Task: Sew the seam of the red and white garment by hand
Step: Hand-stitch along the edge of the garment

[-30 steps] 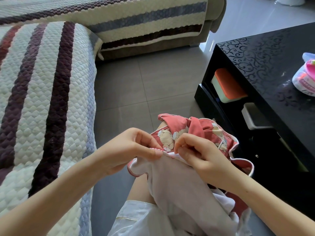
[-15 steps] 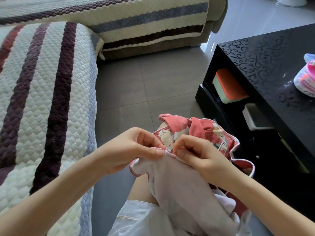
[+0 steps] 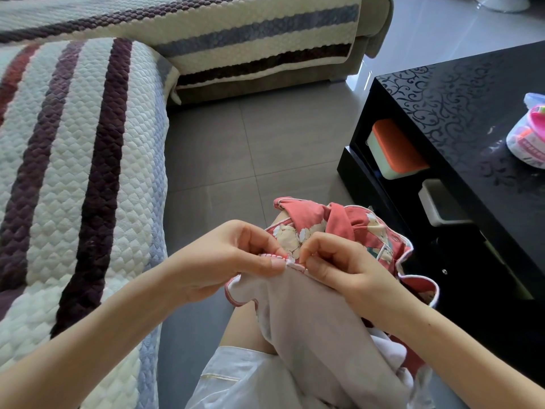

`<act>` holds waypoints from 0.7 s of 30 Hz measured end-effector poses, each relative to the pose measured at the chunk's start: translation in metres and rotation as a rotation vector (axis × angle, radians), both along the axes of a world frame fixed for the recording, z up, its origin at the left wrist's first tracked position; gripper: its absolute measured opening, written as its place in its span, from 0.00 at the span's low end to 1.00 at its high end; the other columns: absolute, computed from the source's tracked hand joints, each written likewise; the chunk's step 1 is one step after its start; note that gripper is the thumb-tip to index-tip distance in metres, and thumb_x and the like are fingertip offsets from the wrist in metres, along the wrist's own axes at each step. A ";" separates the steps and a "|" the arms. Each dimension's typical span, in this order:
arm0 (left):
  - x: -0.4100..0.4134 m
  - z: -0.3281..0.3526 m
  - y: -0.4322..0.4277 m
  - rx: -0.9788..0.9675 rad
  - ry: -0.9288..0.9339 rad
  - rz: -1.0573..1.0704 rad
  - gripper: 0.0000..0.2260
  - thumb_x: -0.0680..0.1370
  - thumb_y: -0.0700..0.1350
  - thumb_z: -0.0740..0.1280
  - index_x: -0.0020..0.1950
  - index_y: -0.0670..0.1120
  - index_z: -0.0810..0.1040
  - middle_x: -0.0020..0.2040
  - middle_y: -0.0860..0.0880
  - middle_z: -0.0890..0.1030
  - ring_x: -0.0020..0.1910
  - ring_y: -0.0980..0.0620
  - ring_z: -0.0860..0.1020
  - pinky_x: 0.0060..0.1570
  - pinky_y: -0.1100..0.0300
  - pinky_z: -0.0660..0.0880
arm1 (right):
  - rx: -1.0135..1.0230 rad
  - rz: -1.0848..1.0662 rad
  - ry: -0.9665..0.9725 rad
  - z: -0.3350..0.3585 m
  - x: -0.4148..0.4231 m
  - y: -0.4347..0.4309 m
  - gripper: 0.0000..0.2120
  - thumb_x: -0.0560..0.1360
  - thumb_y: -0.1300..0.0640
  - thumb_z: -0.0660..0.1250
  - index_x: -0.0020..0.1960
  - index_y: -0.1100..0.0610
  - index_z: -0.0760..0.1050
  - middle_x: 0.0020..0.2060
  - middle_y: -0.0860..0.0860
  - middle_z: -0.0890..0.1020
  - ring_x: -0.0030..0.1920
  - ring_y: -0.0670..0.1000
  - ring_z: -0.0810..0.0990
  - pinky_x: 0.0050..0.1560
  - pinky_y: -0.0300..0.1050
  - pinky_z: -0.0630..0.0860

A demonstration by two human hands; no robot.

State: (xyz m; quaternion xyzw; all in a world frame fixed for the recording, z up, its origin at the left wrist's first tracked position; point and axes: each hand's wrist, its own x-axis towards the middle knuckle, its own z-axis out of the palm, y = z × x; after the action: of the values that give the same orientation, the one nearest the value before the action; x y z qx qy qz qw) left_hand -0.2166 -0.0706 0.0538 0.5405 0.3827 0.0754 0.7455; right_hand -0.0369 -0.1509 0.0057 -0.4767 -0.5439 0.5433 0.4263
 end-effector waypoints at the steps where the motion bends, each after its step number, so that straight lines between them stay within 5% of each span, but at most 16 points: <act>1: 0.000 -0.001 0.000 0.000 -0.007 0.001 0.04 0.68 0.35 0.72 0.35 0.42 0.83 0.31 0.50 0.81 0.29 0.59 0.77 0.30 0.72 0.71 | -0.013 -0.002 0.020 0.000 -0.001 -0.001 0.06 0.74 0.62 0.61 0.39 0.60 0.72 0.34 0.49 0.73 0.38 0.45 0.70 0.40 0.35 0.67; 11: 0.001 -0.011 -0.007 0.098 -0.003 0.054 0.02 0.66 0.41 0.72 0.37 0.44 0.84 0.33 0.48 0.81 0.33 0.57 0.77 0.34 0.68 0.73 | -0.083 0.010 0.305 0.002 -0.009 -0.005 0.04 0.74 0.62 0.62 0.41 0.57 0.73 0.33 0.47 0.73 0.34 0.41 0.69 0.36 0.30 0.67; 17: 0.003 -0.011 -0.011 0.028 -0.049 0.138 0.02 0.67 0.41 0.72 0.34 0.44 0.84 0.32 0.47 0.81 0.30 0.56 0.78 0.31 0.67 0.73 | 0.152 -0.060 -0.221 -0.011 0.008 -0.004 0.06 0.74 0.64 0.63 0.43 0.53 0.73 0.35 0.44 0.77 0.36 0.41 0.74 0.39 0.33 0.70; 21: 0.010 -0.014 -0.015 0.097 -0.116 0.168 0.04 0.68 0.41 0.71 0.34 0.45 0.84 0.32 0.49 0.82 0.31 0.57 0.78 0.33 0.67 0.73 | 0.272 -0.113 -0.252 -0.007 0.006 -0.004 0.08 0.75 0.62 0.63 0.44 0.49 0.74 0.37 0.43 0.77 0.36 0.41 0.74 0.39 0.32 0.70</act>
State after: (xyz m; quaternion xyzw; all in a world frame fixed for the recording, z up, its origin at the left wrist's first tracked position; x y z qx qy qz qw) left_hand -0.2064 -0.0860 0.0399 0.5366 0.3786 0.1870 0.7306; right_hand -0.0312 -0.1547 -0.0016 -0.5088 -0.6336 0.3760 0.4453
